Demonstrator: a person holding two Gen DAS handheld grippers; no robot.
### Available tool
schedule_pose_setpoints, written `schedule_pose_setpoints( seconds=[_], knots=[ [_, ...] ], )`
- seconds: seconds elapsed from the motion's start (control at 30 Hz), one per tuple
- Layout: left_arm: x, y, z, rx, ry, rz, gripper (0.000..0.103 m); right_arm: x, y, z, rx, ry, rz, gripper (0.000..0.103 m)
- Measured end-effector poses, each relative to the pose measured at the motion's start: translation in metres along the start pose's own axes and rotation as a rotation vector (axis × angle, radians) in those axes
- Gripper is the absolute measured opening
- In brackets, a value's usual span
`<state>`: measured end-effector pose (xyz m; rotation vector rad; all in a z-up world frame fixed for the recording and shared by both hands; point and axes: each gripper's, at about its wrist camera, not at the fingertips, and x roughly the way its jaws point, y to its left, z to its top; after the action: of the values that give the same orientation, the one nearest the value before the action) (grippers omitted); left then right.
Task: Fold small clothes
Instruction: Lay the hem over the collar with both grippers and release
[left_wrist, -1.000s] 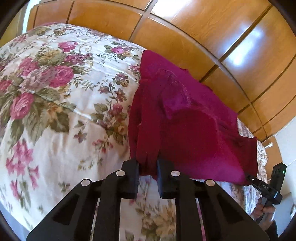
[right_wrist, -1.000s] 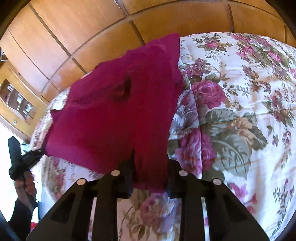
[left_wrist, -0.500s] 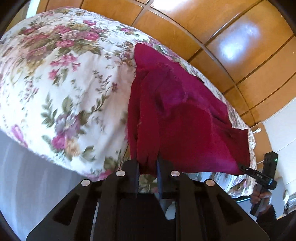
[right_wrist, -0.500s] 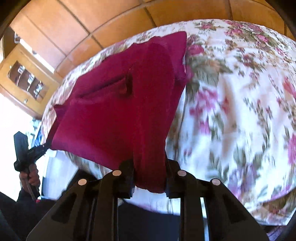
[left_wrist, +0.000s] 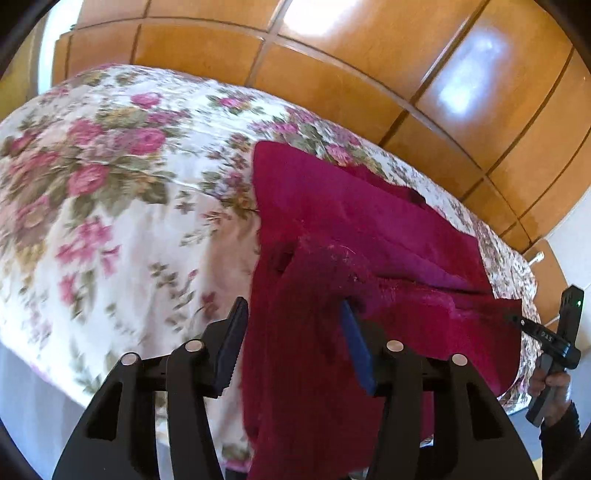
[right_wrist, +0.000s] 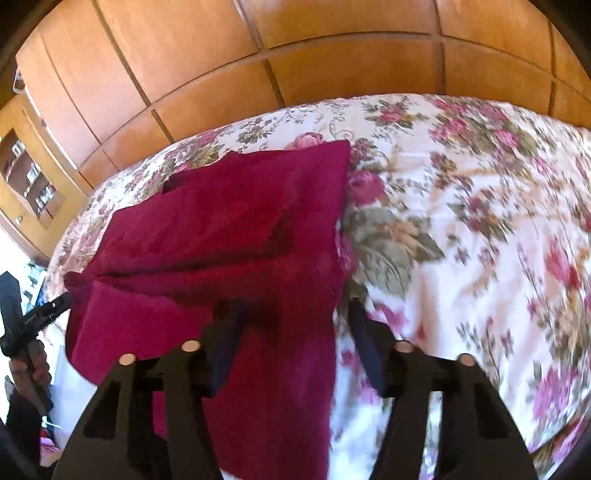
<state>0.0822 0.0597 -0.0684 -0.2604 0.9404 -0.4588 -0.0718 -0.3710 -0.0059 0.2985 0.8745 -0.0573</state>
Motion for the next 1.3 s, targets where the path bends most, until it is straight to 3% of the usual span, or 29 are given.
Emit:
schedule_pose_setpoints(
  seconds=[0.03,0.07,0.1,0.3,0.5,0.73,0.9,1.1,1.17,1.23,1.3],
  knots=[
    [0.005,-0.001,0.002,0.000,0.006,0.002,0.025,0.002,0.002,0.001,-0.006,0.005,-0.008,0.035],
    [0.006,-0.002,0.003,0.001,0.005,0.016,0.012,0.002,0.003,0.002,-0.012,0.010,-0.017,0.019],
    [0.003,-0.003,0.002,0.001,-0.006,0.019,0.010,-0.001,0.005,0.002,-0.018,0.007,-0.013,0.010],
    [-0.053,-0.003,0.003,-0.046,-0.142,-0.109,0.009,-0.049,0.019,0.011,-0.054,-0.066,0.090,0.008],
    [-0.071,-0.014,0.025,-0.015,-0.216,-0.108,0.009,-0.068,0.022,0.052,-0.004,-0.166,0.174,0.008],
    [-0.036,-0.012,0.088,-0.003,-0.238,-0.048,0.009,-0.018,0.021,0.121,0.027,-0.174,0.129,0.008],
    [0.011,-0.009,0.129,0.011,-0.203,0.024,0.009,0.040,0.012,0.164,0.054,-0.131,0.061,0.008],
    [0.082,0.009,0.156,-0.037,-0.117,0.133,0.009,0.117,-0.001,0.177,0.078,-0.021,-0.023,0.008],
    [0.110,0.016,0.157,-0.048,-0.054,0.170,0.009,0.134,-0.004,0.174,0.077,0.021,-0.050,0.009],
    [0.126,0.020,0.153,-0.041,-0.011,0.222,0.015,0.141,-0.008,0.170,0.079,0.045,-0.057,0.017],
    [0.123,0.022,0.151,-0.050,-0.014,0.212,0.020,0.130,-0.010,0.166,0.085,0.030,-0.033,0.036]
  ],
)
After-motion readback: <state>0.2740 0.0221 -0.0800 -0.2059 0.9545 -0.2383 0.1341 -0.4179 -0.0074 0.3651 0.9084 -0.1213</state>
